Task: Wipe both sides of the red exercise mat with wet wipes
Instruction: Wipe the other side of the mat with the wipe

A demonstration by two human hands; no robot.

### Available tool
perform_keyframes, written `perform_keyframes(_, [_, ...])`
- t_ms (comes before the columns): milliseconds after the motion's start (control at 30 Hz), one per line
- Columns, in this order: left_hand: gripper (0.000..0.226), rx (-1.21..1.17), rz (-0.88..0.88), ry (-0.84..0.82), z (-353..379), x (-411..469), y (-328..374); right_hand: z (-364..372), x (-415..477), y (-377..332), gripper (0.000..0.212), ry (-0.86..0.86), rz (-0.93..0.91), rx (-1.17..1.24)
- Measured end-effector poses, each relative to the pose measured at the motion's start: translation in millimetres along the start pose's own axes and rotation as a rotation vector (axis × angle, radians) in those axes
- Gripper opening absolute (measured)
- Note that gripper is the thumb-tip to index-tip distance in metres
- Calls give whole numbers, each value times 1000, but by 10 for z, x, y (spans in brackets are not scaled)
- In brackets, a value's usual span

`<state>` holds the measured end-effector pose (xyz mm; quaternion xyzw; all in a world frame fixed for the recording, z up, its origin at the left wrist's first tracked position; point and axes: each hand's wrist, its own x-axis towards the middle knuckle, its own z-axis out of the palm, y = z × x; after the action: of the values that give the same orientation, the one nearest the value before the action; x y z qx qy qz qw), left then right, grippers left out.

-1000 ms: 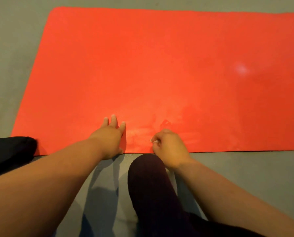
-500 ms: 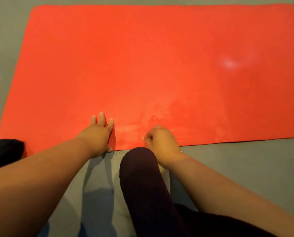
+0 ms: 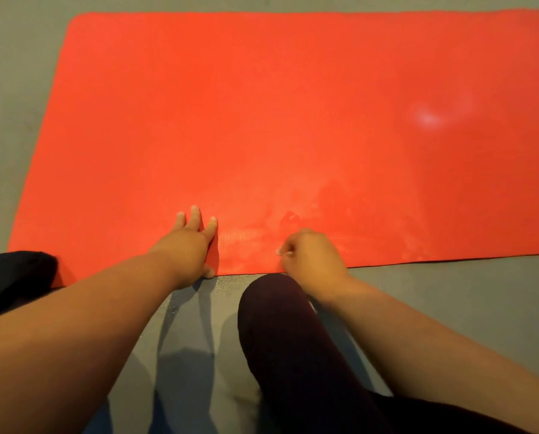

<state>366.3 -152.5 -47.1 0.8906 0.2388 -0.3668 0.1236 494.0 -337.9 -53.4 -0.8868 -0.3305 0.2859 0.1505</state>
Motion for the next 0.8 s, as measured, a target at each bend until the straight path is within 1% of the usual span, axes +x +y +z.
perform_keyframes(33, [104, 1, 0, 1, 2, 5, -8, -95, -32, 181, 19, 83, 61, 6])
perform_keyframes(100, [104, -6, 5, 6, 17, 11, -9, -344, -54, 525, 14, 248, 242, 36])
perform_keyframes(133, [104, -9, 6, 10, 18, 8, -5, -430, -26, 630, 13, 317, 333, 51])
perform_keyframes(167, [103, -9, 6, 11, 10, 1, 2, -459, 13, 668, 14, 358, 382, 47])
perform_keyframes(200, [103, -8, 5, 9, 3, -5, 8, -418, 60, 617, 16, 368, 355, 26])
perform_keyframes(233, [103, -8, 3, 7, -5, -11, 13, -307, 97, 479, 19, 336, 265, 8])
perform_keyframes(267, [104, -7, 0, 5, -10, -15, 14, -149, 106, 262, 21, 261, 134, -1])
perform_keyframes(333, [104, -6, -1, 4, -10, -19, 11, 209, 65, -187, 26, -8, -149, -72])
perform_keyframes(367, [104, -8, 0, 2, -4, -18, 9, 298, 28, -312, 27, -131, -238, -119])
perform_keyframes(400, [104, -8, 2, 2, -4, -15, 6, 297, 50, -315, 28, -154, -259, -138])
perform_keyframes(433, [104, -6, 3, -1, -11, -14, 5, 211, 95, -207, 27, -74, -196, -92])
perform_keyframes(533, [103, -3, -3, -12, -22, -18, 12, -179, 175, 343, 24, 289, 124, 65])
perform_keyframes(600, [103, 4, -5, -11, -40, -26, 23, -302, 245, 516, 23, 408, 255, 63])
perform_keyframes(633, [103, 1, -6, -13, -44, -23, 31, -288, 293, 469, 23, 415, 271, 47])
perform_keyframes(667, [103, -3, -6, -14, -47, -19, 36, -244, 328, 363, 24, 385, 228, 39])
perform_keyframes(700, [103, -5, -4, -12, -52, -24, 36, -161, 346, 226, 25, 323, 120, 22])
perform_keyframes(767, [103, 3, 0, -5, -57, -38, 21, 50, 295, -46, 26, 131, -174, -33])
perform_keyframes(800, [103, 18, -1, -22, -63, -47, 19, 132, 236, -114, 25, 52, -292, -47])
